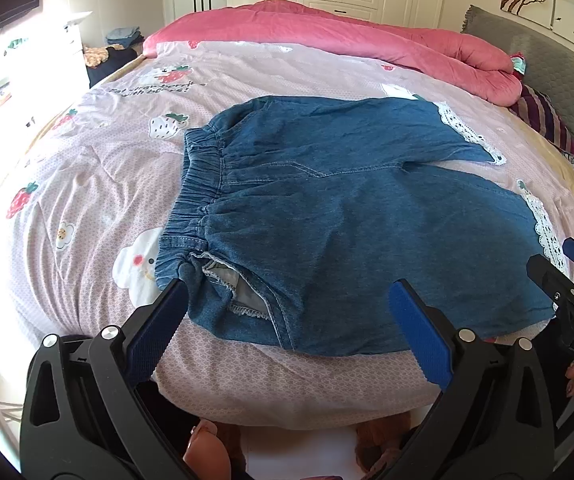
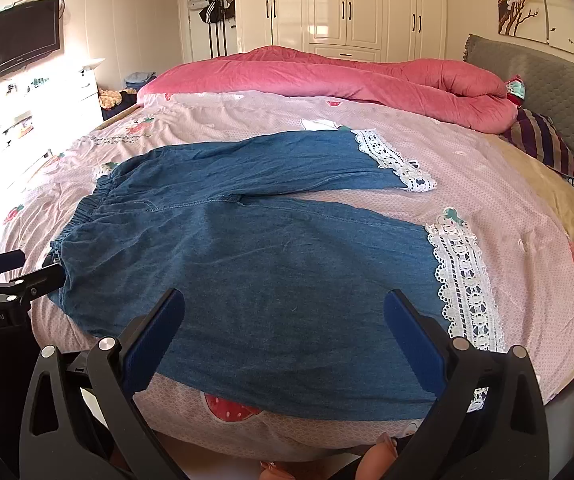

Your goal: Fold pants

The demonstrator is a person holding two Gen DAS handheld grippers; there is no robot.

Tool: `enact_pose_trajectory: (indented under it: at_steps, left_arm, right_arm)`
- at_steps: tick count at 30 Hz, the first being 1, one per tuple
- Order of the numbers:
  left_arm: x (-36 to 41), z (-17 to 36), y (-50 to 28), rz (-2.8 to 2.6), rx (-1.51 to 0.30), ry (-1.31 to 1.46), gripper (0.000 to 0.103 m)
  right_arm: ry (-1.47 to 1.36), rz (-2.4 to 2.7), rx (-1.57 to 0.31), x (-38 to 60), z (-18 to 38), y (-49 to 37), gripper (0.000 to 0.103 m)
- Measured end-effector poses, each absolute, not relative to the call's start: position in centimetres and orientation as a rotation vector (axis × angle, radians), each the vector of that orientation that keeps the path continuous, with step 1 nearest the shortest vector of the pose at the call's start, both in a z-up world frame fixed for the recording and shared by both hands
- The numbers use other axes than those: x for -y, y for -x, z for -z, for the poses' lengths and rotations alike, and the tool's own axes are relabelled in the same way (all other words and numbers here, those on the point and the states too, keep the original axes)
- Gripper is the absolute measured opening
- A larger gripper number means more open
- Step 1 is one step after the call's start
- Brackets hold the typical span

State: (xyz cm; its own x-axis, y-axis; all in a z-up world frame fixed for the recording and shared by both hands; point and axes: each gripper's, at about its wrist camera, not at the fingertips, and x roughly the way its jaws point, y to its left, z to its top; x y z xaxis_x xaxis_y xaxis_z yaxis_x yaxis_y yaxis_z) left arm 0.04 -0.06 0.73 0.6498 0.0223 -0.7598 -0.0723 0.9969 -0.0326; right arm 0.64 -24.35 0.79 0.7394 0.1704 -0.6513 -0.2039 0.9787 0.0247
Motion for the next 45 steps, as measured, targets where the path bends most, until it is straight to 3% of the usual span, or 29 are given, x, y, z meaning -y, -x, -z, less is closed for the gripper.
enact_pose_trajectory:
  at_steps: [30, 45]
  left_arm:
    - [-0.5, 0.6, -2.1, -0.026, -0.877, 0.086, 0.095]
    - [-7.7, -0.2, -15.5, -0.132, -0.89, -0.011, 0.095]
  right_arm:
    - [0.032, -0.234, -0.746, 23.9, 0.1, -4.3, 0.099]
    - [0.121, -0.392, -0.81, 19.5, -1.0, -15.4, 0.099]
